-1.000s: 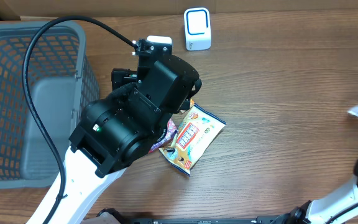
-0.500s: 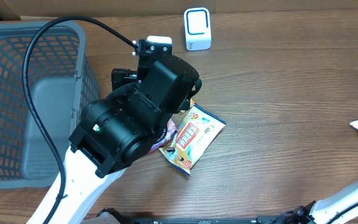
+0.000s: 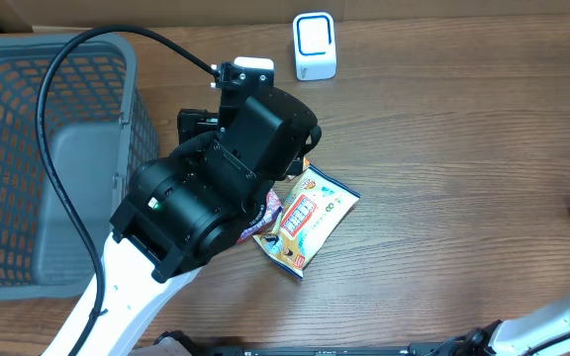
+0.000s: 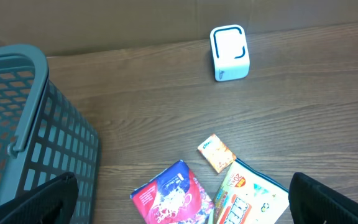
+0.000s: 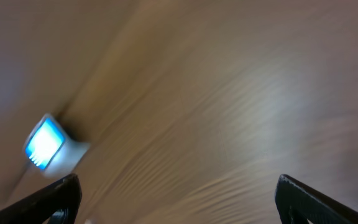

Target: Scan the item barcode

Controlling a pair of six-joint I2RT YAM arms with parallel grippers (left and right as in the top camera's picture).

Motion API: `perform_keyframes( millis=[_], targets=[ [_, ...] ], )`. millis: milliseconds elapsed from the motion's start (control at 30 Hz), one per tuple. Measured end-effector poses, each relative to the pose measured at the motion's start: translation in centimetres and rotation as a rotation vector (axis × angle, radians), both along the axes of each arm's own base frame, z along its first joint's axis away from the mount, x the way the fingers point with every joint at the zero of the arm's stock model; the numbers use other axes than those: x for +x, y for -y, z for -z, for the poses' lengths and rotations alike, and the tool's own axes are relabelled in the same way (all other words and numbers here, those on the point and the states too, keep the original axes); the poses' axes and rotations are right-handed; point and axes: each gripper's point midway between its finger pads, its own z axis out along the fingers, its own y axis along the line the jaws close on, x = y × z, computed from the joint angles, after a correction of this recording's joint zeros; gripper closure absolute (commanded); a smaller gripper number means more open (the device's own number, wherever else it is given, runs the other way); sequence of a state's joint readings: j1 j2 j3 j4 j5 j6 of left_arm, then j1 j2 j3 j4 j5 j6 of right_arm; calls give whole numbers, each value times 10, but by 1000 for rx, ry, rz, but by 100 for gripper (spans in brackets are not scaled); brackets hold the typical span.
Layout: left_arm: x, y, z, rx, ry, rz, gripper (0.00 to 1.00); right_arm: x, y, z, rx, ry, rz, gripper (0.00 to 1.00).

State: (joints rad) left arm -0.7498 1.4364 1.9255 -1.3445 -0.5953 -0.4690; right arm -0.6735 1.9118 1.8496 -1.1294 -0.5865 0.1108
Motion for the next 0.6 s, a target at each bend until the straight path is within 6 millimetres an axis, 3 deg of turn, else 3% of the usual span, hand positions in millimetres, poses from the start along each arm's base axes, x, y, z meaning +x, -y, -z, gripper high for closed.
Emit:
perform_keyframes(
  millis=[100, 133, 200, 233, 267, 300, 467, 600],
  targets=[
    [0, 0, 0, 0, 0, 0, 0, 15, -89, -1, 121, 16, -239, 0],
    [0, 0, 0, 0, 0, 0, 0, 14, -126, 6, 176, -4, -329, 0],
    [0, 0, 0, 0, 0, 0, 0, 9, -172, 18, 238, -39, -434, 0],
    [0, 0, 0, 0, 0, 0, 0, 4, -195, 29, 265, -62, -487, 0],
    [0, 0, 0, 0, 0, 0, 0, -9, -235, 50, 309, -116, -577, 0],
    [0, 0, 0, 0, 0, 0, 0, -14, -255, 65, 318, -124, -629, 0],
    [0, 0, 0, 1, -1, 0, 0, -52, -322, 128, 386, -196, -752, 0],
    [0, 0, 0, 2, -2, 0, 0, -98, -349, 170, 474, -265, -779, 0]
  ],
)
